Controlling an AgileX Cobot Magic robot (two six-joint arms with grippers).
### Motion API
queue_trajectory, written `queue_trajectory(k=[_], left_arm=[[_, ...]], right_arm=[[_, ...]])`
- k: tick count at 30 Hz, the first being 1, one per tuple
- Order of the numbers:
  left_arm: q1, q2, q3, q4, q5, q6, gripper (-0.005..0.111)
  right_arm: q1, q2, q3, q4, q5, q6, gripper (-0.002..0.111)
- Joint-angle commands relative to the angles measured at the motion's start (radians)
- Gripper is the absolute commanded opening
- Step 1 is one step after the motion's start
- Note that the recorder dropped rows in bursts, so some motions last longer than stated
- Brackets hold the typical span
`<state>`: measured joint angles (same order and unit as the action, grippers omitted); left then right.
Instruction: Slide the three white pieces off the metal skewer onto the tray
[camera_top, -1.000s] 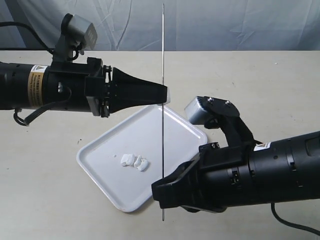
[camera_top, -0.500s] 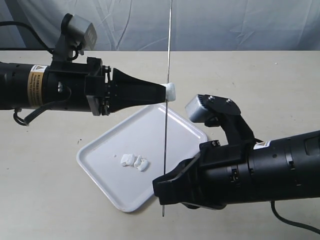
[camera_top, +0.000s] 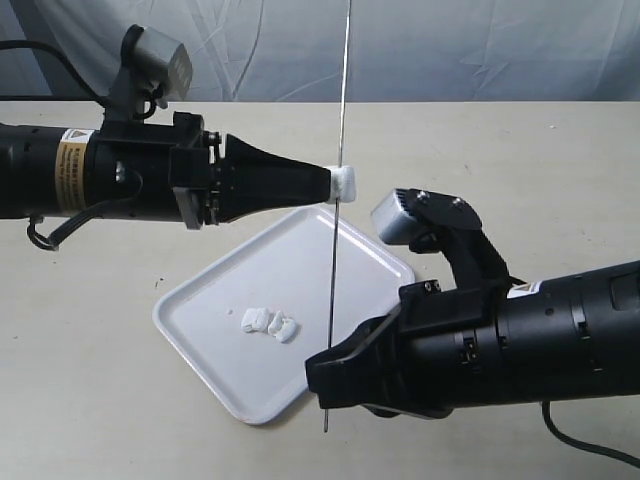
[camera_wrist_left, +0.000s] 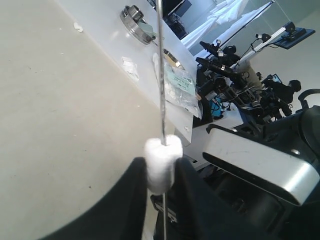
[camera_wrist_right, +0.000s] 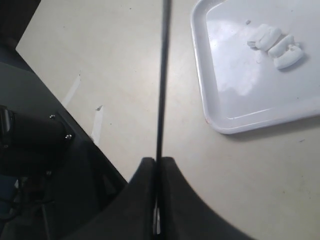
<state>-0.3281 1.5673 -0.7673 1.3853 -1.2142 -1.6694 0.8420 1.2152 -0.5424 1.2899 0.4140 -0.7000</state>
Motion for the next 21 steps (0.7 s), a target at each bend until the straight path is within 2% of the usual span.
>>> queue_trajectory(k=[1,3,9,17,21], left_arm=[[-0.003,-0.007,-0.001,-0.04,-0.007,0.005,0.007],[-0.003,-0.007,-0.001,-0.052,-0.007,0.007,0.0],[-0.003,-0.007,-0.001,-0.06,-0.007,0.012,0.0],[-0.003,-0.007,-0.001,0.003,-0.007,0.013,0.0],[-0.003,-0.007,-0.001,-0.01,-0.007,0.013,0.011]], right_arm=[[-0.004,-0.001,-0.002,0.001,0.006,-0.006,-0.001],[-0.004,-0.001,-0.002,0.006,0.019,-0.006,-0.001],[-0.004,-0.001,-0.002,0.009,0.029,-0.006,-0.001],[-0.004,-0.001,-0.002,0.011,0.028,-0.006,-0.001],[-0.004,-0.001,-0.002,0.016,0.036,-0.004,-0.001]])
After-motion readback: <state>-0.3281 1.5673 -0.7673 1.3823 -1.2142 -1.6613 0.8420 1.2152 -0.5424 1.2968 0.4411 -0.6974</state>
